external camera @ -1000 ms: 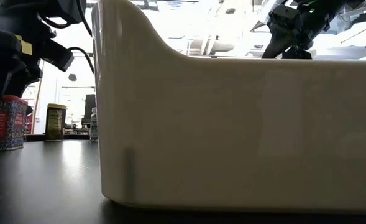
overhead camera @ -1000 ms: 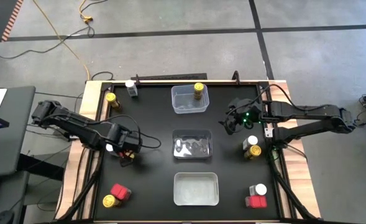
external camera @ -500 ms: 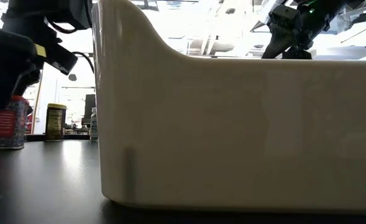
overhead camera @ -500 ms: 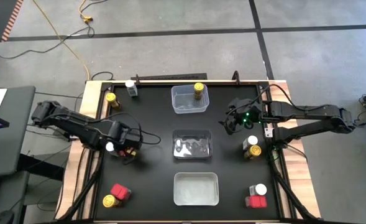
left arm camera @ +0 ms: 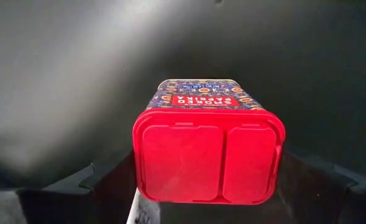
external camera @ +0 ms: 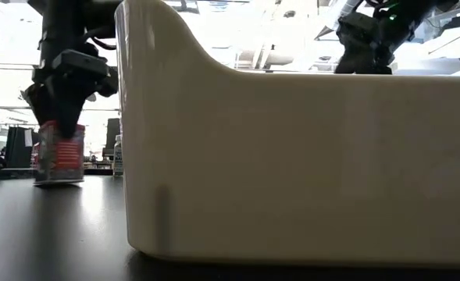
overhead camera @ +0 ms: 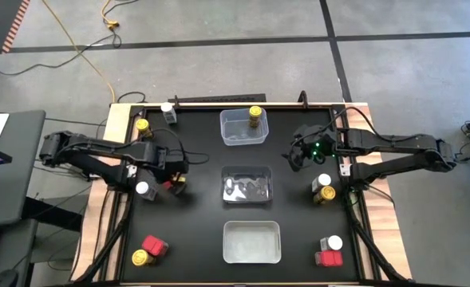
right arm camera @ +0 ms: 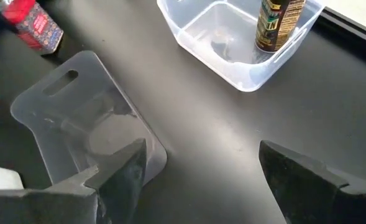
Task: Sort spices by type
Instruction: Put the top left red seasoning can into the black bin
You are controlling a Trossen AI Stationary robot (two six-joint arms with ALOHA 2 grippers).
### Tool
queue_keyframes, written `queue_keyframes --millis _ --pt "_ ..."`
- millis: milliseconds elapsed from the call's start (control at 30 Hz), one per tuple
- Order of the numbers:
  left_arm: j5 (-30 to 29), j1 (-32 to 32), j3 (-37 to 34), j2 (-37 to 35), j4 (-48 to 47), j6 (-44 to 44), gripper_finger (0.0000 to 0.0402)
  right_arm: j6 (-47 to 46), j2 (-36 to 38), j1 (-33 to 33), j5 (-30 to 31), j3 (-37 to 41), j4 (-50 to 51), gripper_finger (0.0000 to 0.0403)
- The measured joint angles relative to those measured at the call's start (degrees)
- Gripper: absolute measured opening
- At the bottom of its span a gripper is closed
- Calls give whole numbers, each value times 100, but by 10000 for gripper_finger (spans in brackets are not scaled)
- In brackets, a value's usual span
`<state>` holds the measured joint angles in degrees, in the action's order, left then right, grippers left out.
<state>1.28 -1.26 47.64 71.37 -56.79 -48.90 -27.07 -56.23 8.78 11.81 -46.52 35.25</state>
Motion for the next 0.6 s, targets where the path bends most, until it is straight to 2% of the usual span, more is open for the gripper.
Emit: queue_keyframes --millis 133,300,600 --pt "-14 -74 0 0 151 -2 317 882 0 22 0 2 470 336" --pt "-11 -161 90 23 258 -178 317 1280 2 28 1 3 1254 336" --pt "-514 -402 690 15 174 -1235 313 2307 292 31 0 4 1602 336"
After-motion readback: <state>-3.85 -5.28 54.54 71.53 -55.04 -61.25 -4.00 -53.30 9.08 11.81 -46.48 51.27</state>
